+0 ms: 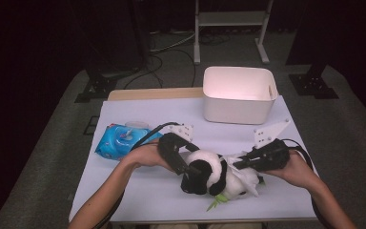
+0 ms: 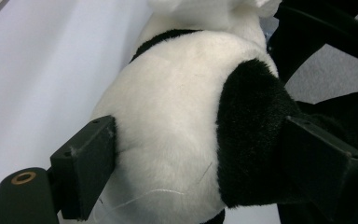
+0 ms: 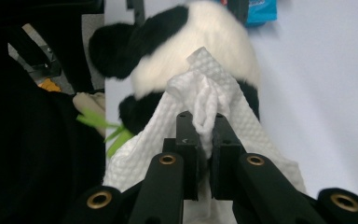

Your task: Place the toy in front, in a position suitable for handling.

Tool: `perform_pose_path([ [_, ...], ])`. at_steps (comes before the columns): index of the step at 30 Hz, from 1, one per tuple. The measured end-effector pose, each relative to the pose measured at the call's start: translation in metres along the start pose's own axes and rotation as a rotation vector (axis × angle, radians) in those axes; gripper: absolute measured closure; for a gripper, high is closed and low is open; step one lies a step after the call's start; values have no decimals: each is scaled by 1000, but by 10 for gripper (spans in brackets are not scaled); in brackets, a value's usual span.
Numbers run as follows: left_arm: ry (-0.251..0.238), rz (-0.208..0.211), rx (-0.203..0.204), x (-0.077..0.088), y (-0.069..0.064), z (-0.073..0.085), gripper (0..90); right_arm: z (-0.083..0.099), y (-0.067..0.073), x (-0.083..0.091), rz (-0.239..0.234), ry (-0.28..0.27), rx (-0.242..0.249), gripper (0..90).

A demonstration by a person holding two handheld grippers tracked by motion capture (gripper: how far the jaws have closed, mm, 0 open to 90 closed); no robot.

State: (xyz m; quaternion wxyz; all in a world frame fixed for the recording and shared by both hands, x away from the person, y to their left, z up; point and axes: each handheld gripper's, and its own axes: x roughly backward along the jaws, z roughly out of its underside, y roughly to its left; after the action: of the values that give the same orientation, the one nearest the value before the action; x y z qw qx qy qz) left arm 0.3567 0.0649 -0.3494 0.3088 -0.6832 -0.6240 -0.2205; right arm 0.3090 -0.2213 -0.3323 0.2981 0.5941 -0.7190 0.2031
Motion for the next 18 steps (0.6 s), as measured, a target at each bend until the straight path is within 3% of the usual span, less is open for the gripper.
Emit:
perform_pose_path([
  [7, 21, -6, -36, -11, 3, -13, 134, -1, -9, -9, 17, 39, -4, 834],
  [18, -13, 6, -30, -7, -4, -3, 136, 31, -4, 23, 65, 21, -84, 831],
])
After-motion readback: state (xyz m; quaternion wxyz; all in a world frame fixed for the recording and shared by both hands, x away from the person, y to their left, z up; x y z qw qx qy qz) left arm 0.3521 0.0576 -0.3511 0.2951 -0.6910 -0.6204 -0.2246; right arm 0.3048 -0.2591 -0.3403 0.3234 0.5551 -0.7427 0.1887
